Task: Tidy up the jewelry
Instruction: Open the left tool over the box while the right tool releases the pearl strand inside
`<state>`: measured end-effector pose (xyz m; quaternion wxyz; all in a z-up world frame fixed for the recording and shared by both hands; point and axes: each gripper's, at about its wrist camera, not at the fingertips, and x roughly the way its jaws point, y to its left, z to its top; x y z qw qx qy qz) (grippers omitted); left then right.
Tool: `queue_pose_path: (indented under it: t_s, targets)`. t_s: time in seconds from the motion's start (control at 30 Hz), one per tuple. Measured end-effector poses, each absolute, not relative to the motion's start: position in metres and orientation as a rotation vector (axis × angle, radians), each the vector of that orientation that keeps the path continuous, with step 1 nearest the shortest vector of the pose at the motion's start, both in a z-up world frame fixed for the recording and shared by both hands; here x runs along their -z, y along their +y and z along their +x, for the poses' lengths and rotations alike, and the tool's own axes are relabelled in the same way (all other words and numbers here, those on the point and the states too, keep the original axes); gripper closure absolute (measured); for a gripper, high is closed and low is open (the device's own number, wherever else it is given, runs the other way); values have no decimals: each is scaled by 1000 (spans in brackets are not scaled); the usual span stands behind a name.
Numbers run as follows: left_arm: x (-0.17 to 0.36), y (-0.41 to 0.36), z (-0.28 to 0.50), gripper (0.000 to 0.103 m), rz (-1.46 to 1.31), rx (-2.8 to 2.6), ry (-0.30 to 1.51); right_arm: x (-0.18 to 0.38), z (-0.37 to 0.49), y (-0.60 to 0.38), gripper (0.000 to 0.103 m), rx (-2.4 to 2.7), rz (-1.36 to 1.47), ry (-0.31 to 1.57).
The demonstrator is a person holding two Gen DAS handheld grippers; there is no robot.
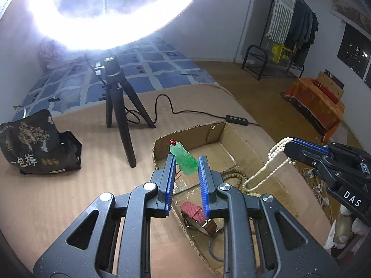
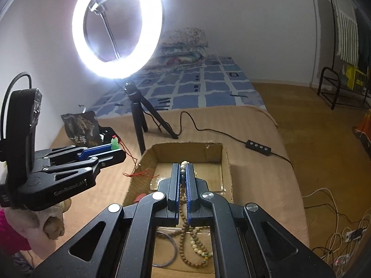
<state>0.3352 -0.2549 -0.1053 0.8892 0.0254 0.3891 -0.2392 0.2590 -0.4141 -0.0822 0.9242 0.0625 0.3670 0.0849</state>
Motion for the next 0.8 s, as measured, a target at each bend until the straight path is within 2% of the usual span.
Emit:
queue_pose_path:
  t_s: [0.63,0.7,0.73,0.77,0.8]
  targets:
    - [115,-268,345,83,94,473,824,108,266,-423,100,-142,142,833]
    - [113,-268,344,71,93,469,823,109,266,-424,100,-139,145,836]
    - [112,-267,343,57,91,463,815,109,266,-425,100,-132,143,839]
    - [111,-266,343,47,89,459,805,109,265,-425,97,-127,141,841]
    - [109,-265,342,46,89,454,794,109,265,-425,95,-125,140,841]
